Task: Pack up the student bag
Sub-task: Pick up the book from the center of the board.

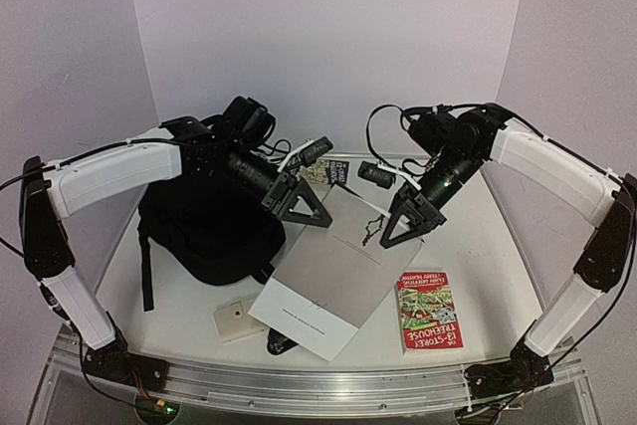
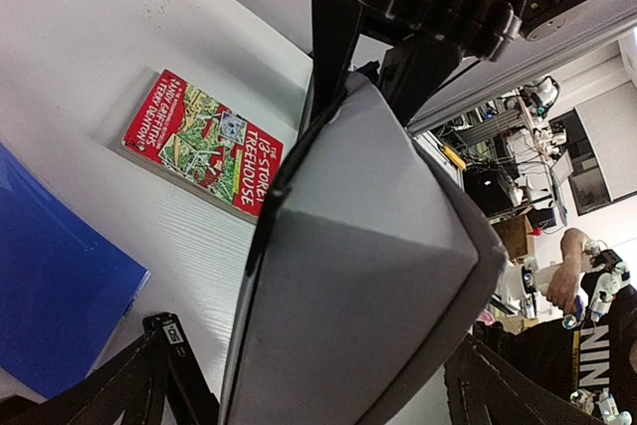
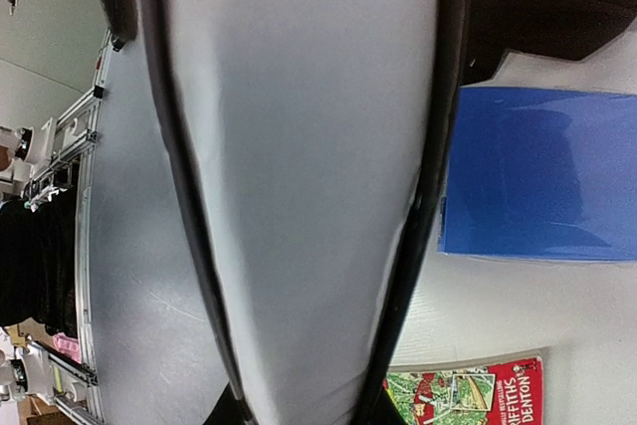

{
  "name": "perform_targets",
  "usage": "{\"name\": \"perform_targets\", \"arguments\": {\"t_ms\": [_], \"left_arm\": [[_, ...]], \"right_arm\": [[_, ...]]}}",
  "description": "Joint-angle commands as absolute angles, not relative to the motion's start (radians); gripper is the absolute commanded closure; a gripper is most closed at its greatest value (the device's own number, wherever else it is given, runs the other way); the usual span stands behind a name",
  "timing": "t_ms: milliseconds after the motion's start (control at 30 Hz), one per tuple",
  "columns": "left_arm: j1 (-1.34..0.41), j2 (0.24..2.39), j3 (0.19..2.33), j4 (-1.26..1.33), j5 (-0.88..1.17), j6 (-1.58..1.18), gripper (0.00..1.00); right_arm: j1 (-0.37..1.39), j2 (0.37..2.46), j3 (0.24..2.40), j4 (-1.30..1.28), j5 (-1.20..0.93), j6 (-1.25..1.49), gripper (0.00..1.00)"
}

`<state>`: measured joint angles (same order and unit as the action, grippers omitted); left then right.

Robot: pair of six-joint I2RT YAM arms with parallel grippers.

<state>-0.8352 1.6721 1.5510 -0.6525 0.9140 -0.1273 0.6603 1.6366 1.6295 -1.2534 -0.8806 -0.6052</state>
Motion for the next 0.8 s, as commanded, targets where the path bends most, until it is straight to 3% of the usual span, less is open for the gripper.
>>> {"name": "perform_targets", "arguments": {"t_ms": [0,267,500,633,733,767], "left_arm": [[-0.848,1.681,1.569,-0.608,0.971,-0.094,0.09],[-0.871,1.654,1.547,-0.622,1.065,-0.045,0.35],[-0.873,1.632,1.531,-0.599,1.084,-0.058,0.55],[-0.871,1.617,1.516,-0.552,1.040,-0.092,0.64],[-0.839,1.586,1.483,-0.468,0.980,-0.161,0.76],[-0.814,1.572,1.468,-0.433,0.961,-0.206,0.79]], "right_arm": [[0.688,1.644,1.683,-1.262,-0.920,-0.612,1.00],[0.689,1.662,1.736,-1.268,-0.959,-0.598,0.98],[0.689,1.686,1.772,-1.268,-0.978,-0.575,0.89],[0.684,1.699,1.823,-1.260,-0.962,-0.522,0.63],[0.639,1.714,1.883,-1.244,-0.952,-0.450,0.29],[0.603,1.716,1.901,-1.233,-0.968,-0.426,0.22]]}}
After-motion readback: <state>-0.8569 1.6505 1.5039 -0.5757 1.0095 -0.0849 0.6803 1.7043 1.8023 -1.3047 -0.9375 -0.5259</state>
